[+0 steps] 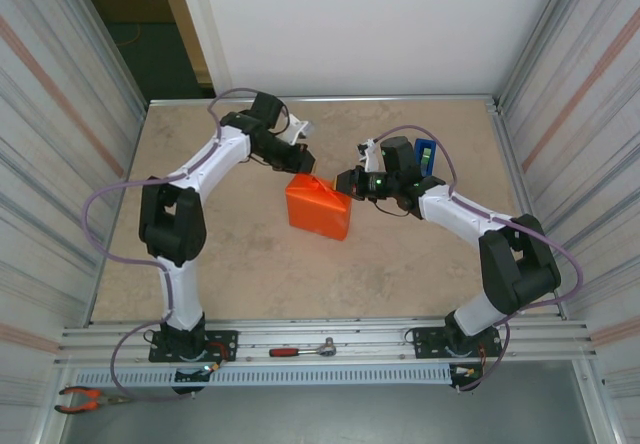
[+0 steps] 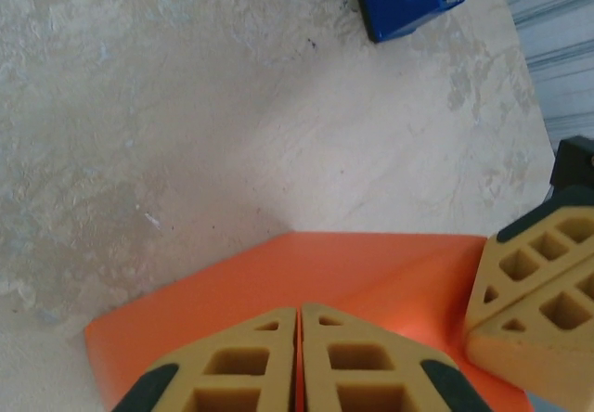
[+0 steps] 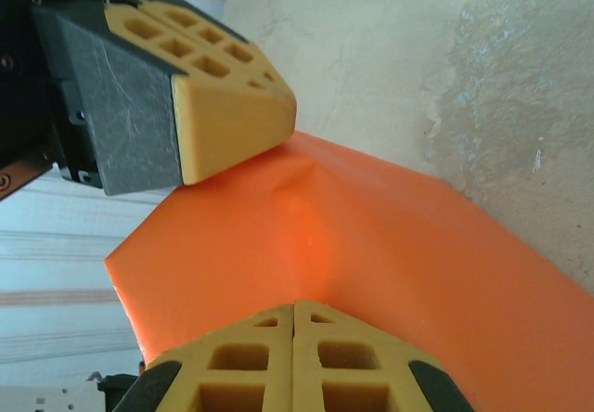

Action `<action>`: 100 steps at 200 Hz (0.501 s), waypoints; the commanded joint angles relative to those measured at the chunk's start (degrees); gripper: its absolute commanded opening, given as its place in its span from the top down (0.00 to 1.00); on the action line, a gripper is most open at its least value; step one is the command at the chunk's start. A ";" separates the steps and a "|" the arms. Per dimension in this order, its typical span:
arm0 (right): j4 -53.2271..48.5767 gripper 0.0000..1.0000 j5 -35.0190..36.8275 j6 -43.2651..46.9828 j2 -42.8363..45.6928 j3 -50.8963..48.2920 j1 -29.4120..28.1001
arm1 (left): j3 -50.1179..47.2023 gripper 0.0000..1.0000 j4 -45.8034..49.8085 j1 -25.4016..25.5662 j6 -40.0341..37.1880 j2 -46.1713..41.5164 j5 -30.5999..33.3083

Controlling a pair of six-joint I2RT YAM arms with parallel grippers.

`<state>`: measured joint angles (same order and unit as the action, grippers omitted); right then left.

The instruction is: Wrap the gift box in paper

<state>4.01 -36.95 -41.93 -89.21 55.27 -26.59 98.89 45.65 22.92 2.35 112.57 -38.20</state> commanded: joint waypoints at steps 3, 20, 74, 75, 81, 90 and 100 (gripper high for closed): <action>-11.63 1.00 2.20 0.75 -3.92 -4.01 0.31 | -1.88 0.93 2.97 -0.24 -2.35 -4.32 -2.60; -11.61 1.00 2.15 0.79 -4.04 -4.04 0.46 | -2.83 0.95 3.37 -0.24 -2.35 -5.30 -3.36; -11.66 1.00 2.23 0.71 -4.47 -4.01 0.66 | -7.43 0.97 2.24 -0.20 -2.45 -7.72 -4.93; -11.70 1.00 2.23 0.71 -4.48 -4.02 0.66 | -7.46 0.97 2.24 -0.22 -2.49 -7.68 -4.95; -11.74 1.00 2.16 0.70 -4.56 -3.93 0.66 | -7.96 0.97 2.20 -0.24 -2.67 -7.80 -5.04; -11.83 1.00 2.19 0.63 -4.51 -3.80 0.66 | -8.56 0.98 2.16 -0.24 -2.87 -7.83 -5.20; -11.99 1.00 2.28 0.63 -4.56 -3.76 0.62 | -9.17 0.98 2.19 -0.24 -3.13 -8.01 -5.22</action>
<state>4.51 -37.82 -41.95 -89.58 55.22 -26.22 91.64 46.41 22.83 1.13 107.15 -41.15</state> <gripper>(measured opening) 0.041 0.049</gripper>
